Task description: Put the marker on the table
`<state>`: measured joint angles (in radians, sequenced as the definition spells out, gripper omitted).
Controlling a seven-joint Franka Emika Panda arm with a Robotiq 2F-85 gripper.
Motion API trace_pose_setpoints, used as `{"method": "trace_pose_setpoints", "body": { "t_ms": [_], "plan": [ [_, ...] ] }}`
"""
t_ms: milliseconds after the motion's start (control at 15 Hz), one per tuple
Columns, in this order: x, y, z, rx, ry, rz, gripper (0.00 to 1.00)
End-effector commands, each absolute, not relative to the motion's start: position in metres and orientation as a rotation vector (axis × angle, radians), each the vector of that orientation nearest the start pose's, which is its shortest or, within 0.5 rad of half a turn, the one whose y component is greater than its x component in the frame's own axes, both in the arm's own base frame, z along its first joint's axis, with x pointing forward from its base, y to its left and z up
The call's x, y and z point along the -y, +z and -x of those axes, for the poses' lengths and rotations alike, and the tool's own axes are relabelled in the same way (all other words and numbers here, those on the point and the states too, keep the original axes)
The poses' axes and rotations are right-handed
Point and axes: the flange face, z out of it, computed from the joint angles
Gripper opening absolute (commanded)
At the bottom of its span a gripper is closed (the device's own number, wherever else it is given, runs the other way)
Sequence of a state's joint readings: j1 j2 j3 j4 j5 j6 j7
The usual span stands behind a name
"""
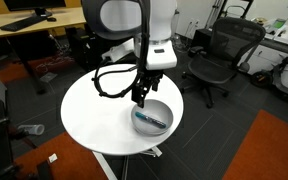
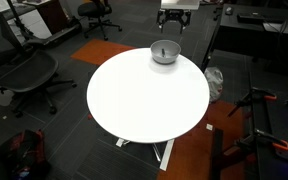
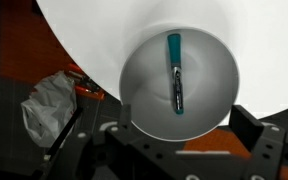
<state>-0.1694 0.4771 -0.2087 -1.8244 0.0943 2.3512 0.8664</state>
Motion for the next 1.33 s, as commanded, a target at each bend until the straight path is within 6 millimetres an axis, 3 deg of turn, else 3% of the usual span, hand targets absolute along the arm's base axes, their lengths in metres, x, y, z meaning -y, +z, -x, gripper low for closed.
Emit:
{"method": "trace_pose_setpoints", "body": {
  "t_ms": [0, 1267],
  "plan": [
    [0.238, 0.271, -0.619, -1.87, -0.106, 2.513, 1.0],
    [0.257, 0.209, -0.638, -1.792, -0.034, 2.541, 1.0]
  ]
}}
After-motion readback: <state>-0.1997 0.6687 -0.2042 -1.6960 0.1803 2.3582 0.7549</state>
